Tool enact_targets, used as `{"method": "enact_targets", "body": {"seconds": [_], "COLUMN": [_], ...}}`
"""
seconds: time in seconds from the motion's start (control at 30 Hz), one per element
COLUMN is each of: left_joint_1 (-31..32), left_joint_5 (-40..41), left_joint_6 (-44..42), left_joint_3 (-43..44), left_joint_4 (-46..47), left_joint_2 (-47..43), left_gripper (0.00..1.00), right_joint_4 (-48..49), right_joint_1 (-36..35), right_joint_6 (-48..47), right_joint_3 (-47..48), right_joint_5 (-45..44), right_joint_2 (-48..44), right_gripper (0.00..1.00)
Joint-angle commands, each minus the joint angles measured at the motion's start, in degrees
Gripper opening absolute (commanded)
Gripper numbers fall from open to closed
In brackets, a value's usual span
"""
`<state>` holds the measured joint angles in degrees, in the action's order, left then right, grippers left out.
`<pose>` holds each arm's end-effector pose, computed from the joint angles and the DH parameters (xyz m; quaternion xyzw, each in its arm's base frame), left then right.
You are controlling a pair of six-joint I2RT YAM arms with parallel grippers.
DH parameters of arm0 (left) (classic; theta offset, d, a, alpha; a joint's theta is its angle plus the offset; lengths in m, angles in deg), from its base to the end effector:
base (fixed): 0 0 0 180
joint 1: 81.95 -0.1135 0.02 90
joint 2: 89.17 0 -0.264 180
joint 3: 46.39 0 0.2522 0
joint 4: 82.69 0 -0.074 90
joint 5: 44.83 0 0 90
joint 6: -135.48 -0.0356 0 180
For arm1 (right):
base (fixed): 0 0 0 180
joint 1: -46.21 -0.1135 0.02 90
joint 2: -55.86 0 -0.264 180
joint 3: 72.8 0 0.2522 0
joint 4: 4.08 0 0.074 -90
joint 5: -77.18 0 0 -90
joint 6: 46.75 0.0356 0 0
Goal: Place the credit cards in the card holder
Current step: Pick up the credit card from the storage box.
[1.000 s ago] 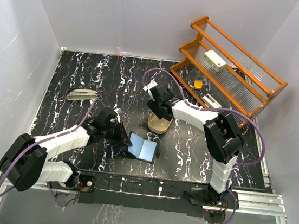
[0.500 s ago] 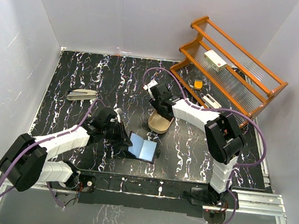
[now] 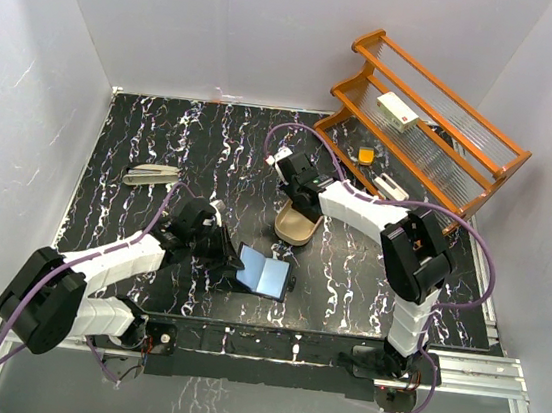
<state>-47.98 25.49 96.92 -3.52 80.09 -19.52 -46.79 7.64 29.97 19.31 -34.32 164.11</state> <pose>0.1846 -0.1388 0.1727 -0.0717 0.9066 -0.3767 0.1762 0.3211 0.2394 0.2024 -0.3687 0.8730 -0.1176 0.2967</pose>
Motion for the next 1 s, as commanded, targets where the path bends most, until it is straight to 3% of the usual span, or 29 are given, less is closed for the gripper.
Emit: {"method": "enact_targets", "body": {"seconds": [0.0, 0.33, 0.63, 0.97], "left_joint_1": [0.23, 0.22, 0.26, 0.24], "left_joint_5": [-0.57, -1.15, -2.43, -4.33], "left_joint_6": [-0.43, -0.44, 2.85, 7.68], "left_joint_3": [-0.39, -0.40, -1.08, -5.08], "left_joint_4": [-0.70, -0.94, 2.19, 9.85], "left_joint_2": [-1.24, -1.22, -1.95, -2.67], "left_gripper": [0.00, 0.00, 0.00, 0.00], "right_joint_4": [-1.04, -4.83, -6.96, -8.91], "right_joint_1": [0.03, -0.84, -1.33, -7.90], "right_joint_6": [0.97, 2.73, 9.31, 27.81], "right_joint_3": [2.60, 1.28, -0.68, -3.50], "right_joint_5": [-2.57, 3.01, 8.81, 14.74], "right_joint_2": [-4.19, -7.71, -13.93, -20.92], "right_gripper": [0.23, 0.00, 0.00, 0.00]}}
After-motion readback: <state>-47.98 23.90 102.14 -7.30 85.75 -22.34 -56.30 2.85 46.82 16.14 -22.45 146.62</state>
